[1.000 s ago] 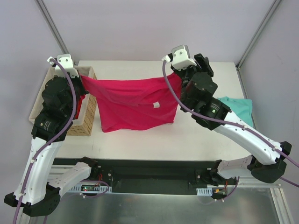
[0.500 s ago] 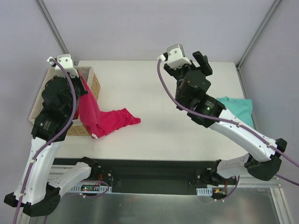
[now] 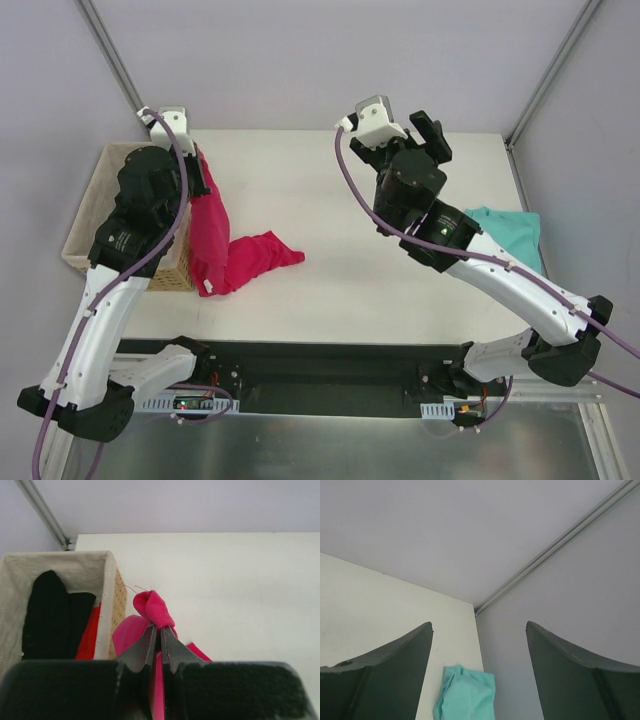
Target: Fold and stack the t-shirts
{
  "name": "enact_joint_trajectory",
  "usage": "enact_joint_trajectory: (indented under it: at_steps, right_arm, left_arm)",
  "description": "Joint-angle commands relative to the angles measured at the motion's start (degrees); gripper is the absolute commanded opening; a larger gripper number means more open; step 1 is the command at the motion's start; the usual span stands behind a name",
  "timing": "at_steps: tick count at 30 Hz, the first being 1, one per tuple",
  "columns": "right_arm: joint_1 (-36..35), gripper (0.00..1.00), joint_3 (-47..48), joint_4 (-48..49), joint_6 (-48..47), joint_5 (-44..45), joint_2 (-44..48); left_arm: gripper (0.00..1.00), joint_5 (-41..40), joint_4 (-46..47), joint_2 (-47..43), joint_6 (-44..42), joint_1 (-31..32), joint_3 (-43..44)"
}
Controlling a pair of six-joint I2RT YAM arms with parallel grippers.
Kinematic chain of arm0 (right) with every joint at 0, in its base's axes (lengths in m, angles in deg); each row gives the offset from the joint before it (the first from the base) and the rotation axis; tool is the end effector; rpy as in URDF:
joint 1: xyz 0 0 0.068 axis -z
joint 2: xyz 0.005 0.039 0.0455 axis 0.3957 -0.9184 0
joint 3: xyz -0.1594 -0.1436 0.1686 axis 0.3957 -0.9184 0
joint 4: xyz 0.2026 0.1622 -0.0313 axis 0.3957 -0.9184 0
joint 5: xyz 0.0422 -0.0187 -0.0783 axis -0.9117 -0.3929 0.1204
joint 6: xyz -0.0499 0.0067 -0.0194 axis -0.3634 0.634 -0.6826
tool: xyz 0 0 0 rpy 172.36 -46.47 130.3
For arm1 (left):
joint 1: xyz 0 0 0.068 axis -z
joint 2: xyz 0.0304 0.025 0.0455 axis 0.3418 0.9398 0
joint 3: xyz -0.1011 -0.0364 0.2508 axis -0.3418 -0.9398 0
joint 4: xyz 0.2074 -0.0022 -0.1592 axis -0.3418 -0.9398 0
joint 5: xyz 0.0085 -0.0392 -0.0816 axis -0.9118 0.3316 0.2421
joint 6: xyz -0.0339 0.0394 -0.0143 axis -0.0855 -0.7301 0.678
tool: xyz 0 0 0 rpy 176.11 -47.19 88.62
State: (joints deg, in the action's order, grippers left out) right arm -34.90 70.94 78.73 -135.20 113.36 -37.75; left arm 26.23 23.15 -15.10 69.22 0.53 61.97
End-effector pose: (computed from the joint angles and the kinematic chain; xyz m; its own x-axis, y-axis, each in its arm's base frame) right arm 0.1723 0.2158 0.5048 -0.0529 -0.7449 -0.6651 0.1829 0.6475 -0.7398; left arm 0.1739 -0.0524 0.4821 -0.0626 -0.0126 -0.9980 0.0173 0.9998 -0.0137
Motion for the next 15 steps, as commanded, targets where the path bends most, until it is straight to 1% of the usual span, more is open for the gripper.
enact_joint_trajectory:
  at_steps: [1, 8, 15]
  right_arm:
    - [0.3, 0.79, 3.6, 1.2, 0.5, 0.3, -0.3]
    - [0.3, 0.79, 7.4, 1.5, -1.0, -0.3, -3.9]
    - [0.3, 0.79, 11.2, 3.3, -3.4, -0.5, -7.1]
  left_arm:
    - [0.0, 7.4, 0.5, 2.3, 2.5, -0.3, 2.4]
    - [0.0, 10.1, -0.2, 7.7, 2.1, 3.0, 3.0]
    - [0.0, 13.3, -1.9, 13.3, 1.6, 6.7, 5.4]
